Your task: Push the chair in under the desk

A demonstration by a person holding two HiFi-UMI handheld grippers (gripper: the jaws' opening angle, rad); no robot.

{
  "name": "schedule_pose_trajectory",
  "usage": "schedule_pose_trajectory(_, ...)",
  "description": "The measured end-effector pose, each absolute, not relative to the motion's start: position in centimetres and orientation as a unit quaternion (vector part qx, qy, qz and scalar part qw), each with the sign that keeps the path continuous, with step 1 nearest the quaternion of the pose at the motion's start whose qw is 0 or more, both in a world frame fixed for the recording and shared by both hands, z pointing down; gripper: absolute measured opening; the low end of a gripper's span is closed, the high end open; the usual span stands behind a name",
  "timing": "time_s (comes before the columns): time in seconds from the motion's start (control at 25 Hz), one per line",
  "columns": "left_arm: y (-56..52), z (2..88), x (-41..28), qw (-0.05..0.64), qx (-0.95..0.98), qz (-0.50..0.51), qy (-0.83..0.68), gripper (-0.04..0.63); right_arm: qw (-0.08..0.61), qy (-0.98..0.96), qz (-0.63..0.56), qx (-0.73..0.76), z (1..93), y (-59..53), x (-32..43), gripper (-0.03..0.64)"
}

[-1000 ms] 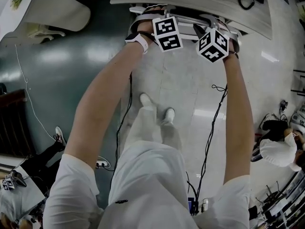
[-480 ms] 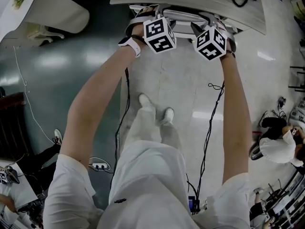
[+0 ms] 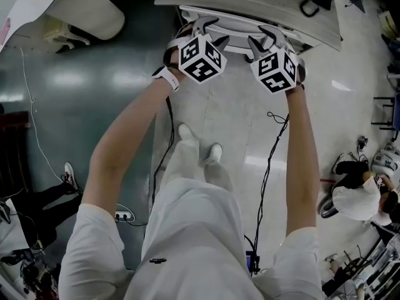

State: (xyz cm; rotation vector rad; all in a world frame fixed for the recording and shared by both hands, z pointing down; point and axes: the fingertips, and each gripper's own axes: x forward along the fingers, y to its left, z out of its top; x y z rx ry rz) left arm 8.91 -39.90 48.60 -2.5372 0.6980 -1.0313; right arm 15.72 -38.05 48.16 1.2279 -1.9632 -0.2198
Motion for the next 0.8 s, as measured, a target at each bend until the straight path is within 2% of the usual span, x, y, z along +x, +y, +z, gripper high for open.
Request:
schedule_pose_trajectory(0.2, -35.5, 46.3, 5.7, 0.086, -0.901, -0.318, 0.283, 0.173, 0.365, -0.783, -0.086, 0.496, 45.5, -33.8, 14.5, 0.144)
schedule_pose_trajectory(0.68, -24.8, 39.3, 2.1, 0.011, -0.914, -0.209, 0.347, 0.138, 0.27, -0.775, -0.074, 0.566, 37.4, -23.0, 15.5, 0.106)
schedule_pose_trajectory(0.8, -22.2, 37.8, 2.1, 0.007, -0.915, -0.201, 0.351, 0.112, 0.237, -0.774, -0.071, 0.583, 35.5, -20.3, 15.5, 0.066)
